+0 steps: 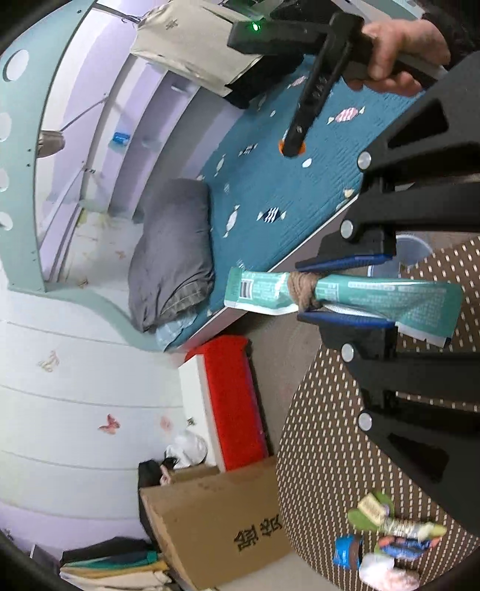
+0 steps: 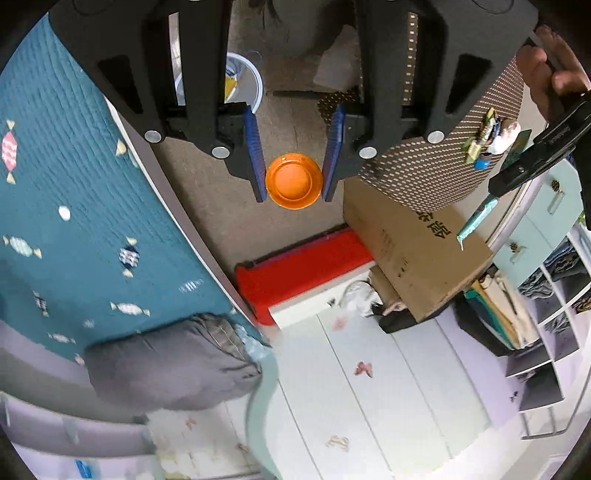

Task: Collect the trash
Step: 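Carry the orange-capped bottle and teal tube to the wastebasket and release both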

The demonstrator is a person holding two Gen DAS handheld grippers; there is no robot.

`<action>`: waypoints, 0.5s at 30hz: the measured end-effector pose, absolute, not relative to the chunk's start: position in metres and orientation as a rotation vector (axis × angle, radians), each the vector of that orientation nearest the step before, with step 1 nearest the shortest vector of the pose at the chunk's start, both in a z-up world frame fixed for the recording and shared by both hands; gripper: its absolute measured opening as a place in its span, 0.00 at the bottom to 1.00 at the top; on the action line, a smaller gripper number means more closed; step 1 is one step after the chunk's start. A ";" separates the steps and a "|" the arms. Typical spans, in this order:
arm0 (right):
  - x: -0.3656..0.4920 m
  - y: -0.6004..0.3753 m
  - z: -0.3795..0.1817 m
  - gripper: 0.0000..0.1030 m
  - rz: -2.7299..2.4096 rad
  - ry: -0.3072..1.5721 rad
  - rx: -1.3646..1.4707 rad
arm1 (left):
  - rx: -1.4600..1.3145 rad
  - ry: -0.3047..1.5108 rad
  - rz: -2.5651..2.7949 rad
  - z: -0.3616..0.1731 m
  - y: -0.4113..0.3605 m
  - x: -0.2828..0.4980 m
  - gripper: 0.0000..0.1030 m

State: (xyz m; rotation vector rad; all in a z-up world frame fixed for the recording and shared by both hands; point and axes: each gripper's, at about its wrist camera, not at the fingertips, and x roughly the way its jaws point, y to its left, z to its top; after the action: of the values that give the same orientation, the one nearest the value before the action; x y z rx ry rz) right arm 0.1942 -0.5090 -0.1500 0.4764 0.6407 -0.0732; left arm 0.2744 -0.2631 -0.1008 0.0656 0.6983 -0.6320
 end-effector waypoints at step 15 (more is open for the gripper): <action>0.252 -0.551 -0.290 0.40 -0.079 0.913 0.664 | 0.159 0.865 -0.675 -0.167 -0.351 0.303 0.20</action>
State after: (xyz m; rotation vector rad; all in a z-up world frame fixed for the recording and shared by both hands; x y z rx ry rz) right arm 0.2516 -0.5509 -0.2895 0.6643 0.9130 -0.0785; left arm 0.3029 -0.3506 -0.1674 0.1594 0.8650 -0.6748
